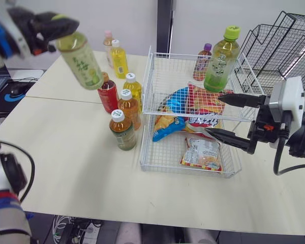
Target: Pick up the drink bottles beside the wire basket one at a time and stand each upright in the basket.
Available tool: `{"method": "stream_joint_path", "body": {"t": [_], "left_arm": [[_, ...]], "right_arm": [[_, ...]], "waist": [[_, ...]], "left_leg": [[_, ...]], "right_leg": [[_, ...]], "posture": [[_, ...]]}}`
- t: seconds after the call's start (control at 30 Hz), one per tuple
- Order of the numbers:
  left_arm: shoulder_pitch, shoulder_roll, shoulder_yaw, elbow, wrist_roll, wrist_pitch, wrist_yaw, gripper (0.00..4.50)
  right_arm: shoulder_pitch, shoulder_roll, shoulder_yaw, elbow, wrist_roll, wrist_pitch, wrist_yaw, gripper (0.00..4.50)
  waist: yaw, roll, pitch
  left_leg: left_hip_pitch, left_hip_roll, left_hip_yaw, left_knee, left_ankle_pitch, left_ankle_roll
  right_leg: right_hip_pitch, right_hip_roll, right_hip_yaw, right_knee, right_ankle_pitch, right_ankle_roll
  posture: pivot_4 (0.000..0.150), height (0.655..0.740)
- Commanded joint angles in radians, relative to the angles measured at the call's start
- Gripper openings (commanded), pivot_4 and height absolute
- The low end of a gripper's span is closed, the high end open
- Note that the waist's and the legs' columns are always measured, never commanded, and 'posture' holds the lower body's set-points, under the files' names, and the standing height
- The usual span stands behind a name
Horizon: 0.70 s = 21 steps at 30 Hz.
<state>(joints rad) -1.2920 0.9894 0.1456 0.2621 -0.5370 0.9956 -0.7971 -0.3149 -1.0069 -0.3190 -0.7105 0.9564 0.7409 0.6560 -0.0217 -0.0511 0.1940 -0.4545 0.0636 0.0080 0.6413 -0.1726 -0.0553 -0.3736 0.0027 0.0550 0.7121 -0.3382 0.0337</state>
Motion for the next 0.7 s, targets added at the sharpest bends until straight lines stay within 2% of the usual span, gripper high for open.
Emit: {"method": "stream_joint_path", "body": {"t": [0.03, 0.13, 0.27, 0.4, 0.53, 0.7], "left_arm": [[-0.224, -0.021, -0.051, 0.155, 0.056, -0.076, -0.068, 1.37], [-0.342, -0.061, -0.106, 0.284, 0.112, -0.13, -0.124, 1.37], [-0.559, -0.172, -0.146, 0.522, 0.181, -0.238, -0.191, 1.37], [-0.668, -0.269, -0.159, 0.673, 0.227, -0.328, -0.259, 1.37], [-0.733, -0.371, -0.152, 0.786, 0.251, -0.382, -0.31, 1.37], [-0.718, -0.492, -0.144, 0.849, 0.273, -0.446, -0.342, 1.37]], "right_arm": [[0.057, -0.036, -0.183, 0.022, 0.019, -0.012, 0.071, 4.5], [0.042, -0.058, -0.202, 0.032, 0.039, 0.003, 0.066, 4.5], [0.05, -0.07, -0.236, 0.011, 0.078, 0.036, 0.028, 4.5], [0.07, -0.068, -0.266, -0.011, 0.107, 0.054, 0.0, 4.5], [0.095, -0.068, -0.299, -0.033, 0.131, 0.068, -0.028, 4.5], [0.109, -0.066, -0.32, -0.046, 0.143, 0.07, -0.059, 4.5]], "waist": [[-0.001, 0.0, 0.001], [-0.005, 0.002, 0.001], [-0.007, 0.002, 0.003], [-0.009, 0.003, 0.003], [-0.01, 0.004, 0.003], [-0.01, 0.005, 0.004]], "left_leg": [[-0.001, -0.001, 0.0, 0.0, 0.0, 0.0], [-0.001, -0.001, 0.002, -0.001, 0.0, 0.0], [-0.001, 0.0, 0.0, -0.001, 0.0, 0.0], [-0.003, -0.001, 0.003, -0.002, 0.0, 0.0], [-0.008, -0.001, 0.002, -0.002, 0.0, 0.0], [-0.009, -0.002, 0.003, -0.001, 0.0, 0.0]], "right_leg": [[0.0, 0.0, 0.0, 0.0, 0.0, 0.0], [-0.001, -0.002, 0.002, -0.001, 0.0, -0.001], [-0.001, 0.0, 0.0, 0.0, -0.001, 0.001], [-0.003, -0.001, 0.002, -0.001, -0.001, 0.0], [-0.007, -0.001, 0.002, 0.0, 0.0, -0.001], [-0.009, -0.001, 0.003, 0.001, 0.0, -0.001]], "posture": [[0.15, 0.7347], [0.15, 0.7347], [0.15, 0.7347], [0.15, 0.7347], [0.15, 0.7347], [0.15, 0.7347]]}}
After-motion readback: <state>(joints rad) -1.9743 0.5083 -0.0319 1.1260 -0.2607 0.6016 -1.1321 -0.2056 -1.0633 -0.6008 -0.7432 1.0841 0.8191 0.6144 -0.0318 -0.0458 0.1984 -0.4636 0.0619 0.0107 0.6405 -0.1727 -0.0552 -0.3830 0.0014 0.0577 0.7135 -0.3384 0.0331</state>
